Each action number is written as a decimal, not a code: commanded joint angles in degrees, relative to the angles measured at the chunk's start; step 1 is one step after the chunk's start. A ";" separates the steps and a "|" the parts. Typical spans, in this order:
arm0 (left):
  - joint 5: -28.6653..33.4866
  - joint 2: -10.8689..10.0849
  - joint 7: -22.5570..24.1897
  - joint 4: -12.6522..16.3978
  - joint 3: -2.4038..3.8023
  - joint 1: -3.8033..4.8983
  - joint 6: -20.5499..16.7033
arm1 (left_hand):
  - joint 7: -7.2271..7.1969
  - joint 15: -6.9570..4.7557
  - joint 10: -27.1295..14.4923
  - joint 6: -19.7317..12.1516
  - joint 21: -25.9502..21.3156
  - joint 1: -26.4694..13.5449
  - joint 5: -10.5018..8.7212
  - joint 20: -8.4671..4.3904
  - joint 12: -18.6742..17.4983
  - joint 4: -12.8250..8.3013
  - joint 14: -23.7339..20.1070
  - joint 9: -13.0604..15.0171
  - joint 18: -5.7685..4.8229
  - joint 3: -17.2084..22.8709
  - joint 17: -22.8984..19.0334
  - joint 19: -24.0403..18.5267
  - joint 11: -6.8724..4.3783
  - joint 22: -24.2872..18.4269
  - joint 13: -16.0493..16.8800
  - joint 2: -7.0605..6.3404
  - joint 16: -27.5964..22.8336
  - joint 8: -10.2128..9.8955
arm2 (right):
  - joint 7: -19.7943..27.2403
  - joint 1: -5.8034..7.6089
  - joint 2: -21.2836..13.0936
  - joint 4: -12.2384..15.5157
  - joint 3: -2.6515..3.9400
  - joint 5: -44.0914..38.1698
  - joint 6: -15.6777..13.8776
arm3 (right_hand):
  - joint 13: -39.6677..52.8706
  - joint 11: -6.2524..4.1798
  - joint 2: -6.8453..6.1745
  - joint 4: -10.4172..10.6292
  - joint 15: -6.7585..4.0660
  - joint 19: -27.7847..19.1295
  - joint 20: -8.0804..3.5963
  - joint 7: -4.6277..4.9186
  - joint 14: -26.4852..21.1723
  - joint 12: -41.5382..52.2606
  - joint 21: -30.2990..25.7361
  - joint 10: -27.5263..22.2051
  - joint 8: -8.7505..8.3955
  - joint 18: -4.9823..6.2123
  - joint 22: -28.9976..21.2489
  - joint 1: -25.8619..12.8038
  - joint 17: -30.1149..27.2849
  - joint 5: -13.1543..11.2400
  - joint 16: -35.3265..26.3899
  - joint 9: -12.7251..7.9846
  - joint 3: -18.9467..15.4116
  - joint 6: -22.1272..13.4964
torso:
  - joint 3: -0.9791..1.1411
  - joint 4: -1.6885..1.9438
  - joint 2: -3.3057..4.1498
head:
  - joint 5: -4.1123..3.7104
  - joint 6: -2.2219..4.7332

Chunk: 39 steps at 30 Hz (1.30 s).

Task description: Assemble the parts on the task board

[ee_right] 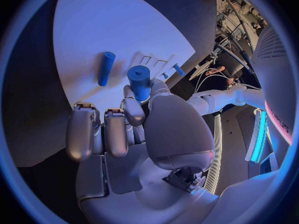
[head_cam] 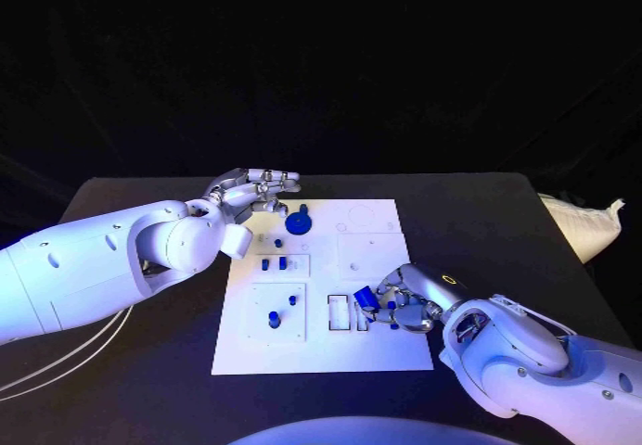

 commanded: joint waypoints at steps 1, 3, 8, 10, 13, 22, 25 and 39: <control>-0.16 0.05 0.16 0.16 0.03 -0.01 1.18 | 0.07 0.00 -0.42 -0.31 -0.25 -0.44 -0.01 0.33 0.13 0.04 -0.35 0.07 0.63 -0.38 -0.09 -0.06 -0.15 -0.04 -0.01 -0.05 0.13 0.20 | 1.76 -0.03 -0.03 0.54 0.05 3.09 -3.79 | 0.05 -0.02 0.36 0.17 -0.51 -0.01 -0.25 -0.21 3.76 -0.13 0.35 0.19 0.34 -1.01 0.03 0.61 1.60 0.36 0.38 1.49 -0.25 -0.14 | 0.00 0.06 0.07 | 0.04 0.07; -0.16 0.06 0.15 0.16 0.03 -0.01 1.20 | 0.07 0.00 -0.42 -0.31 -0.25 -0.44 -0.01 0.33 0.13 0.04 -0.35 0.07 0.63 -0.38 -0.09 -0.06 -0.15 -0.04 -0.01 -0.05 0.13 0.20 | 1.64 -0.02 0.07 0.64 0.06 4.12 -3.49 | 0.05 -0.02 0.36 0.17 -0.51 -0.01 -0.25 -0.21 3.76 -0.13 0.35 0.19 0.34 -1.01 0.03 0.61 1.60 0.36 0.38 1.49 -0.25 -0.14 | -0.01 0.08 0.06 | 0.07 0.03; -0.16 0.11 0.11 0.17 0.03 -0.01 1.26 | 0.07 0.00 -0.42 -0.31 -0.25 -0.44 -0.01 0.33 0.13 0.04 -0.35 0.07 0.63 -0.38 -0.09 -0.06 -0.15 -0.04 -0.01 -0.05 0.13 0.20 | 1.46 0.00 0.56 0.56 0.08 6.20 -1.81 | 0.03 -0.02 0.37 0.17 -0.51 -0.02 -0.26 -0.20 3.74 -0.25 0.34 0.16 0.33 -1.00 0.00 0.71 1.49 0.66 0.32 1.61 -0.29 -0.22 | -0.07 0.05 0.04 | 0.17 -0.06; -0.16 0.16 0.10 0.16 0.03 -0.01 1.29 | 0.07 0.00 -0.42 -0.31 -0.25 -0.44 -0.01 0.33 0.13 0.04 -0.35 0.07 0.63 -0.38 -0.09 -0.06 -0.15 -0.04 -0.01 -0.05 0.13 0.20 | 1.28 0.03 0.90 0.40 0.08 7.02 -0.68 | 0.03 -0.02 0.37 0.17 -0.51 -0.02 -0.26 -0.20 3.74 -0.25 0.34 0.16 0.33 -1.00 0.00 0.71 1.49 0.66 0.32 1.61 -0.29 -0.22 | -0.06 0.02 0.03 | 0.18 -0.05; -0.16 0.24 0.10 0.15 0.03 -0.01 1.33 | 0.07 0.00 -0.42 -0.31 -0.25 -0.44 -0.01 0.33 0.13 0.04 -0.35 0.07 0.63 -0.38 -0.09 -0.06 -0.15 -0.04 -0.01 -0.05 0.13 0.20 | 0.61 0.06 1.65 0.11 0.08 8.18 2.17 | -0.21 0.02 0.30 0.27 -0.49 -0.05 -0.26 -0.15 3.71 -0.60 0.28 0.00 0.31 -0.99 -0.08 0.57 1.36 0.66 0.23 1.72 -0.45 -0.30 | -0.02 0.01 0.02 | 0.19 -0.07; -0.16 0.45 0.06 0.15 0.03 -0.01 1.33 | 0.07 0.00 -0.42 -0.31 -0.25 -0.44 -0.01 0.33 0.13 0.04 -0.35 0.07 0.63 -0.38 -0.09 -0.06 -0.15 -0.04 -0.01 -0.05 0.13 0.20 | -1.30 0.13 3.88 -0.89 0.05 10.16 6.90 | -0.54 0.16 0.92 0.56 -0.37 -0.17 -0.16 -0.04 3.61 -1.54 0.07 -0.27 0.31 -0.94 -0.36 -1.31 0.93 -0.56 -0.05 2.45 -1.52 -0.52 | -0.04 0.00 0.06 | 0.40 -0.10; -0.16 0.47 0.05 0.14 0.03 -0.01 1.33 | 0.07 0.00 -0.42 -0.31 -0.25 -0.44 -0.01 0.33 0.13 0.04 -0.35 0.07 0.63 -0.38 -0.09 -0.06 -0.15 -0.04 -0.01 -0.05 0.13 0.20 | -1.79 0.21 4.34 -1.25 0.04 9.84 6.66 | -0.55 0.18 0.93 0.50 -0.36 -0.23 -0.13 -0.03 3.58 -1.75 -0.05 -0.31 0.27 -0.91 -0.53 -1.80 0.83 -1.20 -0.12 2.71 -1.98 -0.68 | -0.03 -0.07 0.03 | 0.47 -0.06; -0.16 0.54 0.05 0.09 0.03 -0.01 1.35 | 0.07 0.00 -0.42 -0.31 -0.25 -0.44 -0.01 0.33 0.13 0.04 -0.35 0.07 0.63 -0.38 -0.09 -0.06 -0.15 -0.04 -0.01 -0.05 0.13 0.20 | -2.19 0.33 5.71 -2.01 0.02 7.91 4.13 | -1.00 0.26 2.24 0.53 -0.31 -0.43 -0.07 -0.09 3.51 -3.99 -0.58 -0.81 0.41 -0.79 -1.16 -7.64 0.44 -18.35 -0.39 5.04 -7.08 -1.29 | 0.00 -0.01 0.09 | 0.60 0.02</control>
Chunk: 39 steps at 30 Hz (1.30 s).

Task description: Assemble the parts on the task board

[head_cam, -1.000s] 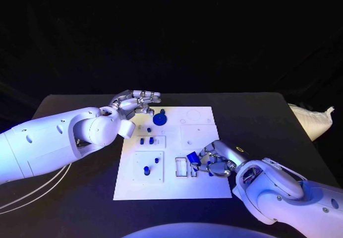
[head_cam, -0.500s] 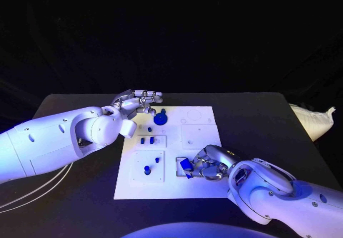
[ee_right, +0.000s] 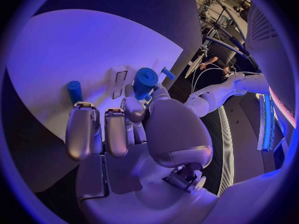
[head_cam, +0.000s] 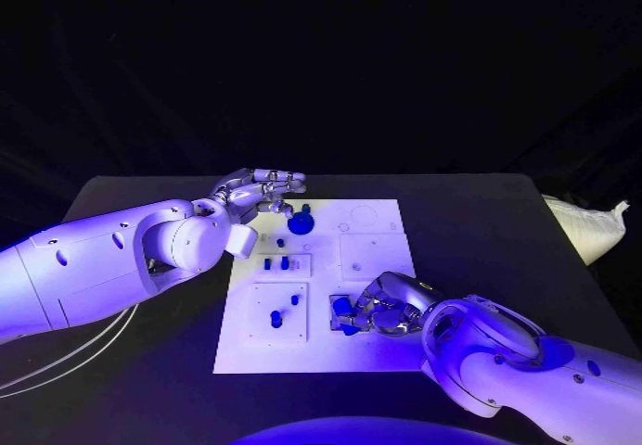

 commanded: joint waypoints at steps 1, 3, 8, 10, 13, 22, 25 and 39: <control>-0.16 0.10 0.22 0.10 0.03 0.00 1.02 | 0.07 0.00 -0.42 -0.31 -0.25 -0.44 -0.01 0.33 0.13 0.04 -0.35 0.07 0.63 -0.38 -0.10 -0.06 -0.15 -0.05 -0.01 -0.05 0.13 0.21 | -0.72 -0.04 0.10 -0.03 -0.01 -1.32 -0.60 | -0.29 0.05 -0.17 0.17 -0.27 -0.45 -0.08 0.02 3.52 -0.68 -0.32 -0.44 -0.18 -0.78 -0.19 -1.99 0.37 -5.04 -0.42 0.38 -1.56 -0.44 | 0.00 -0.03 0.02 | 0.09 -0.01; -0.16 0.07 0.21 0.11 0.03 0.00 1.02 | 0.07 0.00 -0.42 -0.31 -0.25 -0.44 -0.01 0.33 0.13 0.04 -0.35 0.07 0.63 -0.38 -0.10 -0.06 -0.15 -0.05 -0.01 -0.05 0.13 0.21 | -0.67 -0.04 0.09 -0.01 -0.01 -1.55 -0.80 | -0.50 0.09 -0.34 0.24 -0.25 -0.48 -0.04 0.03 3.51 -1.26 -0.40 -0.60 -0.16 -0.77 -0.27 -4.03 0.30 -8.17 -0.47 0.79 -2.75 -0.58 | 0.02 -0.07 0.04 | 0.13 0.01; -0.16 0.02 0.33 0.15 0.03 0.00 0.88 | 0.07 0.00 -0.42 -0.31 -0.25 -0.44 -0.01 0.33 0.13 0.04 -0.35 0.07 0.63 -0.38 -0.10 -0.06 -0.15 -0.05 -0.01 -0.05 0.13 0.21 | -0.54 -0.04 -0.05 0.13 -0.01 -2.12 -0.73 | -0.74 0.11 -0.79 0.27 -0.21 -0.55 -0.01 0.08 3.48 -1.88 -0.56 -0.78 -0.16 -0.72 -0.49 -5.75 0.17 -9.93 -0.58 1.21 -3.40 -0.75 | 0.03 -0.08 0.04 | 0.10 0.00; -0.16 -0.01 0.39 0.16 0.03 0.00 0.82 | 0.06 -0.01 -0.57 -0.39 -0.29 -0.40 0.02 0.34 0.33 -0.07 -0.32 0.08 0.65 -0.43 -0.02 -0.06 -0.16 -0.09 0.00 0.04 0.28 0.32 | -0.34 -0.04 -0.16 0.22 -0.01 -2.32 -0.50 | -0.83 0.12 -0.84 0.24 -0.21 -0.57 0.00 0.07 3.47 -2.04 -0.60 -0.84 -0.15 -0.71 -0.54 -5.77 0.15 -9.87 -0.59 1.27 -3.38 -0.76 | 0.01 -0.06 0.02 | 0.10 -0.03; -0.16 -0.08 0.40 0.19 0.03 0.00 0.80 | 0.06 -0.01 -0.57 -0.39 -0.29 -0.40 0.02 0.34 0.33 -0.07 -0.32 0.08 0.65 -0.43 -0.02 -0.06 -0.16 -0.09 0.00 0.04 0.28 0.32 | -0.02 -0.05 -0.32 0.41 -0.01 -2.65 -0.14 | -0.75 0.06 -0.95 -0.25 -0.25 -0.55 -0.02 -0.01 3.47 -2.28 -0.62 -0.79 0.03 -0.72 -0.51 -3.48 0.16 -7.39 -0.60 1.85 -2.70 -0.69 | 0.04 -0.04 0.04 | 0.10 -0.11; -0.16 -0.05 0.44 0.18 0.03 0.00 0.81 | 0.06 -0.01 -0.57 -0.39 -0.29 -0.40 0.02 0.34 0.33 -0.07 -0.32 0.08 0.65 -0.43 -0.02 -0.06 -0.16 -0.09 0.00 0.04 0.28 0.32 | -0.63 -0.05 -0.01 0.22 -0.01 -4.66 1.42 | -0.13 -0.38 0.72 -5.85 -0.62 -0.37 -0.35 -0.41 3.55 -2.26 -0.47 -0.38 1.10 -0.79 -0.13 8.86 0.48 -6.35 -0.41 3.44 0.61 0.09 | -0.02 -0.04 0.02 | -0.05 -0.24; -0.16 0.02 0.45 0.17 0.03 0.00 0.83 | 0.06 -0.01 -0.57 -0.39 -0.29 -0.40 0.02 0.34 0.33 -0.07 -0.32 0.08 0.65 -0.43 -0.02 -0.06 -0.16 -0.09 0.00 0.04 0.28 0.32 | -1.11 -0.05 0.53 -0.35 -0.02 -5.06 1.54 | 0.05 -0.45 1.99 -5.87 -0.66 -0.31 -0.39 -0.49 3.58 -2.14 -0.42 -0.18 1.28 -0.81 -0.03 9.40 0.60 -6.69 -0.33 3.72 1.21 0.20 | -0.03 -0.03 0.00 | -0.13 -0.28; -0.16 -0.14 0.34 0.20 0.03 0.00 0.87 | 0.06 -0.01 -0.57 -0.39 -0.29 -0.40 0.02 0.34 0.33 -0.07 -0.32 0.08 0.65 -0.43 -0.02 -0.06 -0.16 -0.09 0.00 0.04 0.28 0.32 | -1.16 -0.07 1.33 -1.19 -0.05 -4.97 1.56 | 0.82 -0.68 1.83 -6.11 -0.86 -0.22 -0.57 -0.75 3.63 -1.44 -0.38 0.44 1.77 -0.83 0.06 9.78 0.81 -5.86 -0.19 4.44 1.12 0.54 | -0.01 -0.08 -0.01 | -0.06 -0.30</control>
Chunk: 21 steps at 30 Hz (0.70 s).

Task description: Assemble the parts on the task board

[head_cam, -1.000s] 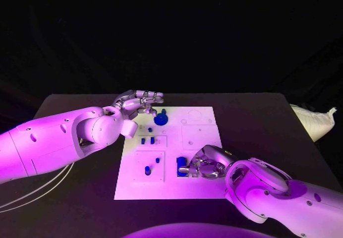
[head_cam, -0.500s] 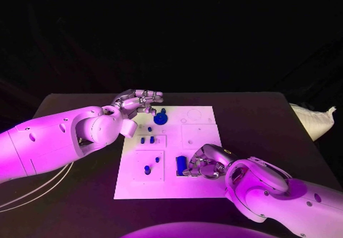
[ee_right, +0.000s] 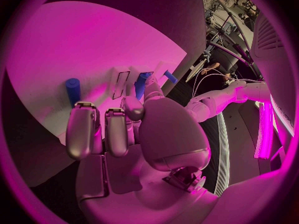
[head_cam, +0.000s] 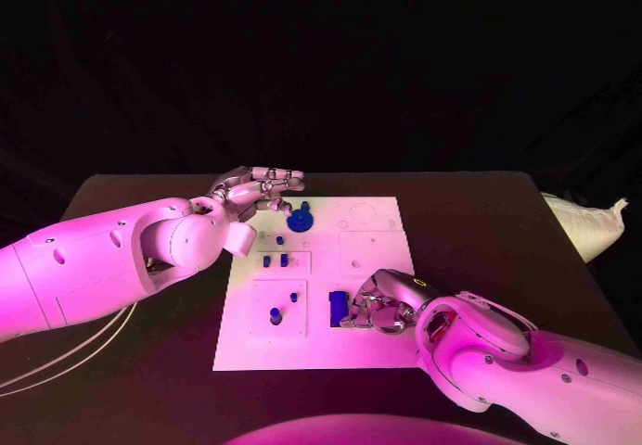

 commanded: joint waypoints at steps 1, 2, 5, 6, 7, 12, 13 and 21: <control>-0.16 -0.02 0.31 0.18 0.03 0.00 0.87 | 0.06 -0.01 -0.36 -0.39 -0.29 -0.40 0.02 0.34 0.33 -0.07 -0.32 0.08 0.65 -0.43 0.02 -0.05 0.04 -0.05 0.00 0.04 0.28 0.32 | -0.28 -0.01 -0.20 0.08 0.05 -0.72 0.36 | 0.10 -0.09 -0.98 0.04 -0.43 -0.03 -0.38 0.01 3.62 0.09 0.04 0.28 0.23 -0.82 0.00 -0.51 0.83 0.06 0.02 0.18 -0.79 0.18 | 0.02 -0.09 0.02 | 0.10 0.04; -0.16 -0.05 0.30 0.20 0.03 0.00 0.88 | 0.06 -0.01 -0.36 -0.39 -0.29 -0.40 0.02 0.34 0.33 -0.07 -0.32 0.08 0.65 -0.43 0.02 -0.05 0.04 -0.05 0.00 0.04 0.28 0.32 | -0.10 -0.02 -0.30 0.20 0.06 -0.66 0.33 | 0.10 -0.05 -1.47 0.15 -0.40 -0.05 -0.37 0.06 3.62 0.04 0.00 0.27 0.25 -0.82 -0.05 -0.84 0.82 -0.12 0.02 0.25 -1.15 0.15 | 0.01 -0.06 0.03 | 0.09 0.01; -0.16 -0.14 0.25 0.22 0.03 0.00 0.89 | 0.06 -0.01 -0.36 -0.39 -0.29 -0.40 0.02 0.34 0.33 -0.07 -0.32 0.08 0.65 -0.43 0.02 -0.05 0.04 -0.05 0.00 0.04 0.28 0.32 | 0.44 -0.04 -0.65 0.55 0.06 -0.54 0.23 | 0.16 0.06 -2.98 0.90 -0.30 -0.09 -0.31 0.14 3.61 -0.05 -0.08 0.28 0.31 -0.81 -0.14 -2.42 0.82 -1.06 0.01 0.51 -2.53 0.00 | 0.02 -0.08 0.04 | 0.13 -0.05; -0.16 -0.17 0.23 0.23 0.03 0.00 0.90 | 0.06 -0.01 -0.36 -0.39 -0.29 -0.40 0.02 0.34 0.33 -0.07 -0.32 0.08 0.65 -0.43 0.02 -0.05 0.04 -0.05 0.00 0.04 0.28 0.32 | 0.62 -0.05 -0.80 0.69 0.06 -0.52 0.21 | 0.19 0.06 -3.38 1.19 -0.30 -0.11 -0.29 0.13 3.61 -0.07 -0.12 0.28 0.35 -0.80 -0.19 -2.93 0.84 -1.40 0.02 0.61 -3.00 -0.04 | 0.03 -0.08 0.03 | 0.14 -0.06; -0.16 -0.20 0.21 0.24 0.03 0.00 0.90 | 0.06 -0.01 -0.36 -0.39 -0.29 -0.40 0.02 0.34 0.33 -0.07 -0.32 0.08 0.65 -0.43 0.02 -0.05 0.04 -0.05 0.00 0.04 0.28 0.32 | 0.79 -0.05 -0.95 0.83 0.06 -0.51 0.15 | 0.24 0.06 -3.67 1.43 -0.31 -0.12 -0.28 0.10 3.61 -0.08 -0.14 0.29 0.38 -0.79 -0.21 -3.27 0.85 -1.83 0.02 0.72 -3.38 -0.08 | 0.03 -0.05 0.03 | 0.14 -0.08; -0.16 -0.32 0.13 0.28 0.03 0.00 0.92 | 0.06 -0.01 -0.36 -0.39 -0.29 -0.40 0.02 0.34 0.33 -0.07 -0.32 0.08 0.65 -0.43 0.02 -0.05 0.04 -0.05 0.00 0.04 0.28 0.32 | 1.53 -0.07 -1.81 1.65 0.07 -0.55 -0.28 | 0.36 0.06 -4.88 2.54 -0.31 -0.20 -0.27 0.06 3.58 -0.28 -0.29 0.18 0.53 -0.75 -0.38 -4.18 0.79 -5.03 -0.04 1.23 -4.56 -0.39 | 0.02 -0.05 0.02 | 0.14 -0.11; -0.16 -0.34 0.12 0.28 0.03 0.00 0.94 | 0.06 -0.01 -0.36 -0.39 -0.29 -0.40 0.02 0.34 0.33 -0.07 -0.32 0.08 0.65 -0.43 0.02 -0.05 0.04 -0.05 0.00 0.04 0.28 0.32 | 1.63 -0.07 -2.13 1.92 0.07 -0.60 -0.42 | 0.36 0.06 -5.03 2.67 -0.31 -0.20 -0.27 0.07 3.58 -0.31 -0.29 0.16 0.54 -0.76 -0.36 -4.26 0.80 -5.20 -0.04 1.28 -4.66 -0.42 | 0.02 -0.03 0.01 | 0.15 -0.14; -0.16 -0.67 0.10 0.38 0.03 0.00 0.82 | 0.06 -0.01 -0.36 -0.39 -0.29 -0.40 0.02 0.34 0.33 -0.07 -0.32 0.08 0.65 -0.43 0.02 -0.05 0.04 -0.05 0.00 0.04 0.28 0.32 | 1.94 0.30 -7.45 4.87 0.29 -0.52 -3.03 | -0.09 0.26 -2.10 0.21 -0.24 -0.22 -0.25 0.52 3.61 -1.35 -0.37 -0.44 -0.47 -0.75 -0.42 1.82 1.09 0.03 0.11 1.20 -1.61 -2.22 | -0.02 -0.24 -0.06 | 0.17 -0.27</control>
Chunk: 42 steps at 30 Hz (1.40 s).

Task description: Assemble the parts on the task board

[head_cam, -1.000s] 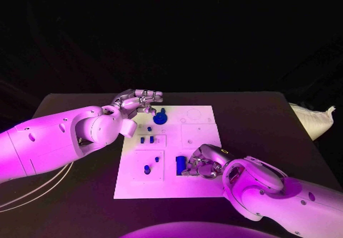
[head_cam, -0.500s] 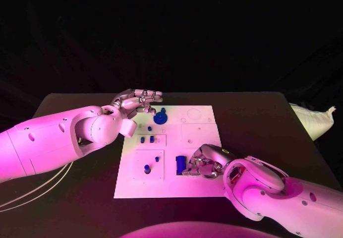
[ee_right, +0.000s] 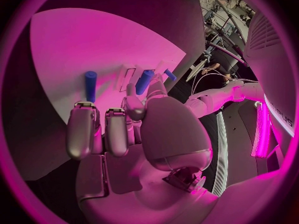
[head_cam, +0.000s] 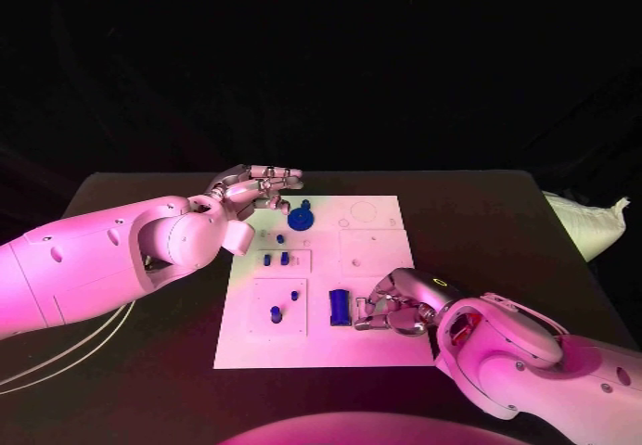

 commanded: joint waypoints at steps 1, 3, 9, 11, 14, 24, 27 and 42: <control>-0.16 -0.08 0.20 0.22 0.03 0.01 0.80 | 0.06 -0.01 -0.36 -0.39 -0.29 -0.40 0.02 0.34 0.33 -0.07 -0.32 0.08 0.65 -0.43 0.02 -0.06 0.04 -0.06 0.00 0.04 0.28 0.32 | 0.85 0.47 -2.03 0.86 0.14 -0.33 -2.32 | -0.45 0.20 3.11 -2.41 -0.21 -0.22 -0.26 0.31 3.62 -0.85 -0.39 -0.55 -1.11 -0.73 0.00 5.33 1.18 2.24 0.16 -0.34 3.23 -1.28 | -0.03 -0.18 -0.05 | -0.06 0.02; -0.16 -0.15 0.21 0.26 0.03 0.01 0.78 | 0.06 -0.01 -0.36 -0.39 -0.29 -0.40 0.02 0.34 0.33 -0.07 -0.32 0.08 0.65 -0.43 0.02 -0.06 0.04 -0.06 0.00 0.04 0.28 0.32 | 0.84 0.86 -3.57 1.19 0.18 0.00 -2.67 | -0.84 0.52 4.52 -3.23 0.05 -0.20 -0.12 0.75 3.63 -1.58 -0.39 -0.90 -2.25 -0.77 0.03 7.16 1.25 2.45 0.19 -1.00 4.95 -2.14 | -0.08 -0.31 -0.12 | -0.05 -0.01; -0.16 -0.33 0.24 0.38 0.02 0.01 0.73 | 0.06 -0.01 -0.36 -0.39 -0.29 -0.40 0.02 0.34 0.33 -0.07 -0.32 0.08 0.65 -0.43 0.02 -0.06 0.04 -0.06 0.00 0.04 0.28 0.32 | 0.49 1.28 -6.75 1.88 0.24 -0.10 -2.97 | -0.97 1.04 5.41 -1.89 0.56 -0.14 0.41 1.27 3.64 -1.95 -0.31 -0.70 -4.13 -0.80 0.17 5.60 1.38 3.06 0.27 -2.72 6.11 -1.93 | -0.02 -0.39 -0.11 | -0.73 -0.28; -0.16 -0.45 0.24 0.44 0.02 0.01 0.72 | 0.06 -0.01 -0.36 -0.39 -0.29 -0.40 0.02 0.34 0.33 -0.07 -0.32 0.08 0.65 -0.43 0.02 -0.06 0.04 -0.06 0.00 0.04 0.28 0.32 | 0.19 1.32 -7.50 1.92 0.25 -0.62 -2.71 | -0.94 1.02 5.32 -0.94 0.59 -0.10 0.47 1.19 3.65 -1.95 -0.27 -0.56 -4.23 -0.80 0.24 4.31 1.44 2.72 0.31 -3.02 5.98 -1.18 | 0.01 -0.55 -0.08 | -0.76 -0.33; -0.16 -0.52 0.25 0.47 0.02 0.01 0.70 | 0.06 -0.01 -0.36 -0.39 -0.29 -0.40 0.02 0.34 0.33 -0.07 -0.32 0.08 0.65 -0.43 0.02 -0.06 0.04 -0.06 0.00 0.04 0.28 0.32 | -0.29 1.30 -8.01 1.87 0.25 -1.61 -2.04 | -0.85 0.91 4.98 0.18 0.52 -0.10 0.48 1.02 3.64 -1.91 -0.27 -0.38 -4.34 -0.78 0.24 2.86 1.41 2.45 0.28 -3.34 5.77 -0.34 | 0.01 -0.66 -0.09 | -0.78 -0.29; -0.16 -0.28 0.26 0.57 0.02 0.00 0.82 | 0.06 -0.01 -0.36 -0.39 -0.29 -0.40 0.02 0.34 0.33 -0.07 -0.32 0.08 0.65 -0.43 0.02 -0.06 0.04 -0.06 0.00 0.04 0.28 0.32 | -1.76 0.76 -6.72 -0.21 0.23 -5.11 1.39 | 0.22 0.69 3.63 2.74 0.33 -0.17 0.32 0.68 3.58 -0.76 -0.38 0.28 -4.50 -0.74 0.11 -0.05 1.23 3.27 0.12 -3.60 5.22 1.22 | -0.09 -0.54 -0.16 | -1.74 0.00; -0.16 -0.25 0.26 0.57 0.02 0.00 0.83 | 0.06 -0.01 -0.36 -0.39 -0.29 -0.40 0.02 0.34 0.33 -0.07 -0.32 0.08 0.65 -0.43 0.02 -0.06 0.04 -0.06 0.00 0.04 0.28 0.32 | -1.98 0.38 -5.80 -0.97 0.21 -5.74 2.18 | 0.26 0.68 2.80 3.50 0.32 -0.23 0.29 0.66 3.57 -0.90 -0.49 0.20 -4.67 -0.71 -0.04 -0.96 1.19 5.03 0.07 -3.51 4.59 1.29 | -0.08 -0.49 -0.16 | -1.90 0.02; -0.45 -0.25 0.18 0.55 0.02 0.00 0.86 | 0.05 -0.03 -0.43 -0.42 -0.31 -0.35 0.03 0.34 0.56 -0.17 -0.36 0.09 0.66 -0.46 -0.16 -0.03 0.03 -0.09 0.02 0.13 0.27 0.44 | -2.35 -0.51 -3.10 -3.51 0.17 -9.26 5.06 | 0.03 0.63 1.09 3.54 0.28 -0.35 0.28 0.59 3.57 -1.70 -0.69 -0.19 -4.91 -0.67 -0.27 -0.86 1.31 6.34 0.07 -3.08 3.22 1.43 | -0.16 -0.10 -0.08 | -2.20 0.06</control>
